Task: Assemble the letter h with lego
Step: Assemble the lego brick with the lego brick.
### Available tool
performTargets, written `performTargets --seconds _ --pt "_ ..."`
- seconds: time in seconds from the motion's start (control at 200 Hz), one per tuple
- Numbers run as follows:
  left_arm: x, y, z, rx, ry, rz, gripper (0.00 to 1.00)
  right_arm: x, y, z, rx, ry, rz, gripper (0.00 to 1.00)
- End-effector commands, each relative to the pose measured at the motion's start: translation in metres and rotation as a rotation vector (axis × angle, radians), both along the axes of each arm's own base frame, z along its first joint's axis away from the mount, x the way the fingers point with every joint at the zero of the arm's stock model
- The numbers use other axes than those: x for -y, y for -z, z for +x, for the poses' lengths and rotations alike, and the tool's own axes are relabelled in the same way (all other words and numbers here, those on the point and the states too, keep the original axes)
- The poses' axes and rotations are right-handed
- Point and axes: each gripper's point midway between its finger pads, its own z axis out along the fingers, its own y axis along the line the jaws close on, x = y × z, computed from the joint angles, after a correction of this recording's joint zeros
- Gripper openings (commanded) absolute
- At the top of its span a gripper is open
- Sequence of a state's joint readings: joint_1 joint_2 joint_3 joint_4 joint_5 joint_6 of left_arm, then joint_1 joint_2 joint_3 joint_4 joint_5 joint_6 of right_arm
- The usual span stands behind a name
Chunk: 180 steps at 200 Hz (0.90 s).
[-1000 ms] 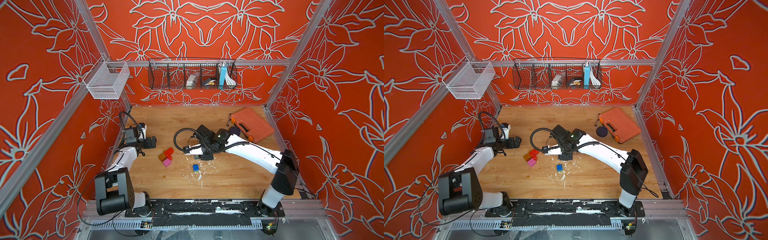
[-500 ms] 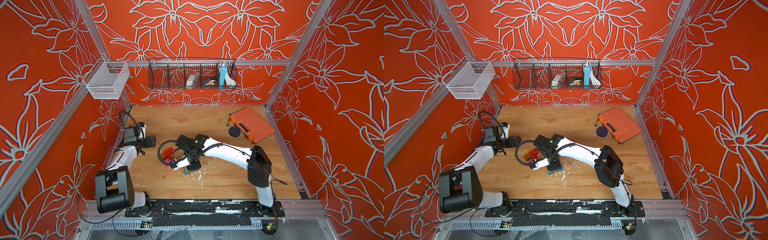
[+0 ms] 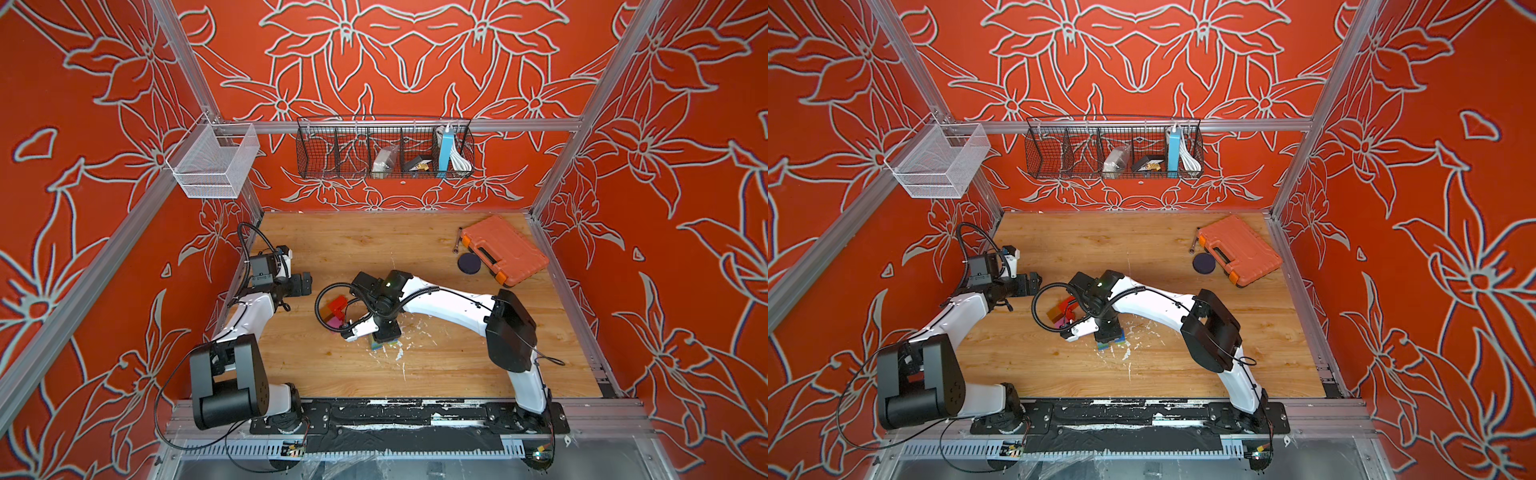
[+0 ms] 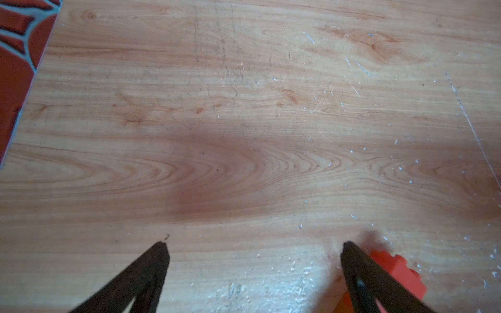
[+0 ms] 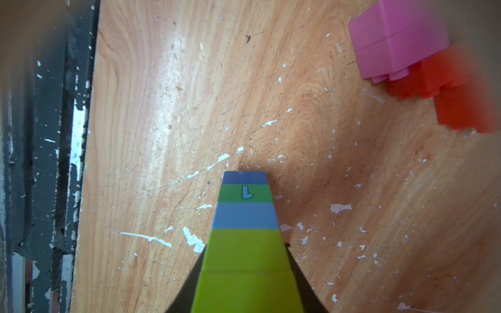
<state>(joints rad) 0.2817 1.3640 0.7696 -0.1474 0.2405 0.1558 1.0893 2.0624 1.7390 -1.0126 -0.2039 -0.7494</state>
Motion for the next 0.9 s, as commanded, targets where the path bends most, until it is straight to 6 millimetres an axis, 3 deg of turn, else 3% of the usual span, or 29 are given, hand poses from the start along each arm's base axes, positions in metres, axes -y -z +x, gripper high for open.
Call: performTargets --seconds 0.0,0.405,0.61,0.896 --pt "-0.001 -0.006 -0.001 0.022 -0.004 -0.001 1.0 -0.002 0.01 0.0 0.004 -0.014 -0.026 0.25" --pt "-0.001 -0.006 0.0 0.018 -0.003 -0.003 1.0 -0.009 0.019 0.003 -0.001 0.01 -0.019 0.31" --pt "-0.001 -0.005 0.0 0.015 -0.004 -0.003 1.0 -0.001 0.022 0.004 0.012 0.023 -0.052 0.4" --pt "-0.002 -0.003 0.0 0.0 -0.007 -0.004 1.0 0.002 0.01 0.005 0.023 0.055 -0.024 0.48"
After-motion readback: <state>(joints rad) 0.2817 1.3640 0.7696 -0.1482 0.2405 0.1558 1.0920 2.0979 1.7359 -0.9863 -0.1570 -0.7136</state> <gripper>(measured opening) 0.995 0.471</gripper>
